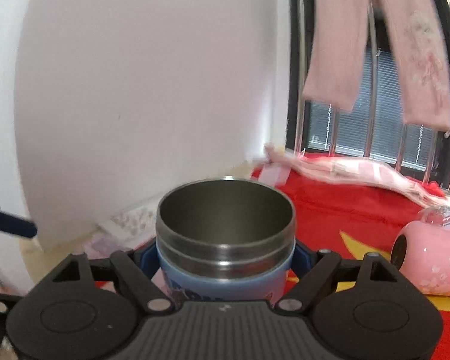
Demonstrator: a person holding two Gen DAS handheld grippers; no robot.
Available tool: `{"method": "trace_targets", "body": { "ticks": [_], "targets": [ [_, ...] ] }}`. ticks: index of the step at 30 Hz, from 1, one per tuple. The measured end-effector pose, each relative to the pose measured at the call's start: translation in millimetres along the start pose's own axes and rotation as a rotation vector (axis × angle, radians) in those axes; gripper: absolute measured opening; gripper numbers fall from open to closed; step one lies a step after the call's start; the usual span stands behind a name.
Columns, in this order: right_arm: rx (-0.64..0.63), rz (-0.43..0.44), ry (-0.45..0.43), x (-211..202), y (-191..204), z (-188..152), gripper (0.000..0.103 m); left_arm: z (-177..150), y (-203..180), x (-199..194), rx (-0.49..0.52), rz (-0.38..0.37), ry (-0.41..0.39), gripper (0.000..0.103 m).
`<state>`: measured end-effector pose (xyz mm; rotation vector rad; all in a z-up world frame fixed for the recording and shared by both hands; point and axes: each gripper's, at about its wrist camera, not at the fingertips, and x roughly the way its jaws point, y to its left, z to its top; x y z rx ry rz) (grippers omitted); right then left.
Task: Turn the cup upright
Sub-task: 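Set the light-blue tumbler upright on the flag and open the right tool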
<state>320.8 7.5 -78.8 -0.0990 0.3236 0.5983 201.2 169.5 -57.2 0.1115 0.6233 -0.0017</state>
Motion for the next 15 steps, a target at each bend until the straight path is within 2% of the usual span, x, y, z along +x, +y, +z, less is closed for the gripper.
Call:
{"method": "trace_targets", "body": {
  "ticks": [4,6,7,10,15],
  "targets": [
    [0.039,-0.005,-0.047,-7.1,-4.0,-9.8,0.084,-3.2,3.8,-6.5,-0.012,0.015,-0.005,0.103],
    [0.048,0.005,-0.06,-14.4,-6.7,-7.5,0.101,-2.5,3.4,-15.6,-0.019,0.02,-0.026,0.103],
    [0.052,-0.005,-0.083,-24.5,-7.3,-5.1,0.103,-1.9,1.8,-21.5,-0.021,0.025,-0.04,0.103],
    [0.058,-0.033,-0.159,-68.9,-8.3,0.4,0.103,-0.7,-8.6,-41.9,-0.032,0.03,-0.092,0.103],
    [0.047,-0.137,-0.2,-169.2,-9.5,-5.8,0.103,-8.8,-50.2,-91.9,-0.066,-0.01,-0.244,0.103]
  ]
}}
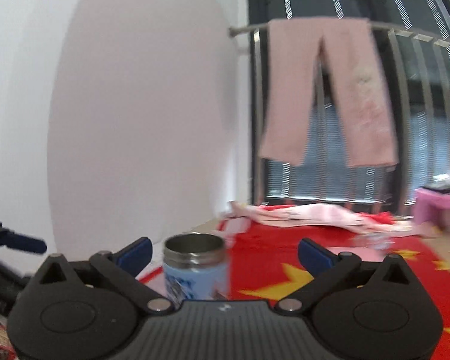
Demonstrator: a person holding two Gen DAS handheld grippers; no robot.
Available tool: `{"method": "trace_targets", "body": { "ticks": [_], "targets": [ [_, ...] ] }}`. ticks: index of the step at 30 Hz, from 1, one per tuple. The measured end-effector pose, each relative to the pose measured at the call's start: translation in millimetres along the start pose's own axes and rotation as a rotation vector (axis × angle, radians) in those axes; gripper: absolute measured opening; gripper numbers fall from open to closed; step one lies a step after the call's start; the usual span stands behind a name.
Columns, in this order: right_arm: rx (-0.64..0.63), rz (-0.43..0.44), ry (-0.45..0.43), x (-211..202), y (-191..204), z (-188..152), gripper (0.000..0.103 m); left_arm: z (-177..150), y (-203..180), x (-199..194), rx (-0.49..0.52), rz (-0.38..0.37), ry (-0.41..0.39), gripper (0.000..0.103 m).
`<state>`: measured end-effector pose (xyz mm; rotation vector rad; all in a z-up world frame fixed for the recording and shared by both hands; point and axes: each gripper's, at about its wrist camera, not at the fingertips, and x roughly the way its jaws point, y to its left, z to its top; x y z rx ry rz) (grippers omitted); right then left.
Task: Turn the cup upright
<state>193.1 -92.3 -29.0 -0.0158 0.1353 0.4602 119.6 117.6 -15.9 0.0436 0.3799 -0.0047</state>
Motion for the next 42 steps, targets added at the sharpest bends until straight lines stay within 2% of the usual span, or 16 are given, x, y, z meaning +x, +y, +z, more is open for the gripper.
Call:
{"method": "trace_targets", "body": {
  "ticks": [2,6,11,16,42],
  "targets": [
    [-0.006,-0.056,0.003,-41.9,-5.1,0.2,0.103,-3.7,-19.8,-22.8,-0.028,-0.019,-0.058,0.103],
    [0.013,-0.154,0.003,-110.7,-16.8,2.8,0.103,-12.7,-51.4,-59.8,-0.096,-0.07,-0.118,0.103],
    [0.028,-0.226,-0.002,-166.4,-27.5,3.3,0.103,-17.1,-81.8,-88.4,-0.083,-0.059,-0.174,0.103],
    [0.064,-0.235,-0.006,-176.0,-37.0,2.4,0.103,-14.0,-91.6,-92.5,-0.072,-0.059,-0.21,0.103],
    [0.077,-0.225,0.001,-179.2,-33.2,-5.8,0.103,-16.9,-85.1,-92.3,-0.079,-0.057,-0.204,0.103]
  ]
}}
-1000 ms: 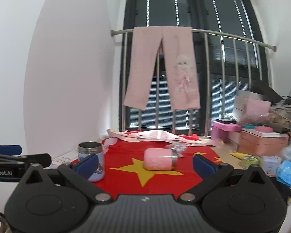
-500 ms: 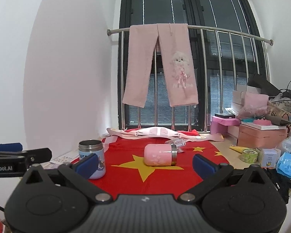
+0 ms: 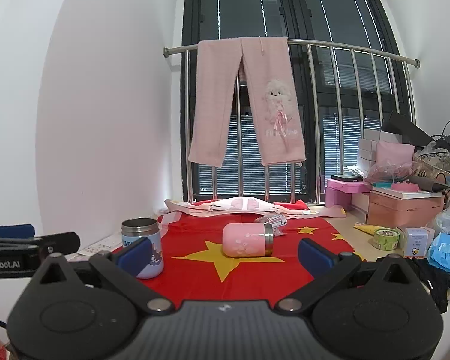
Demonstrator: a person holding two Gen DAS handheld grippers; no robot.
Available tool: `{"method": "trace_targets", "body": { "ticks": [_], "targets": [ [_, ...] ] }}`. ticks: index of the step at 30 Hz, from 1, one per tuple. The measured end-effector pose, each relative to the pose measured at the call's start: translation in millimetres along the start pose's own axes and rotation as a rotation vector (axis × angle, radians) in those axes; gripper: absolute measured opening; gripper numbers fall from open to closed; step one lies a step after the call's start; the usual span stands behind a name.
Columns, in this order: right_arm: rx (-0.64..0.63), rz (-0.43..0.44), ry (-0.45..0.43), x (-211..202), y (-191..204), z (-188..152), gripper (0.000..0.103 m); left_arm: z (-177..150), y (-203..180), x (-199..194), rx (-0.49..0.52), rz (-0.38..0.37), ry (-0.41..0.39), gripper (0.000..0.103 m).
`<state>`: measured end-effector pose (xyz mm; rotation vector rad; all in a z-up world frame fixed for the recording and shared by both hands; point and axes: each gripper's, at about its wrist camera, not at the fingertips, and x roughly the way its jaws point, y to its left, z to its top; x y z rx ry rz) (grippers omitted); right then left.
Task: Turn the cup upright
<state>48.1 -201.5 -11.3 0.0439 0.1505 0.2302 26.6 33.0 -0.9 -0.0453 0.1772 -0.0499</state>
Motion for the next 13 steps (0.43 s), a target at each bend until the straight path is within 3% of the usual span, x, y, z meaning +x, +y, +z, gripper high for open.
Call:
{"method": "trace_targets", "body": {
  "ticks": [13],
  "targets": [
    [0.001,0.0,0.006,0.7,1.5,-3.0,0.103,-1.7,1.1,-0.6,0.015,-0.011,-0.018,0.103]
  ]
}}
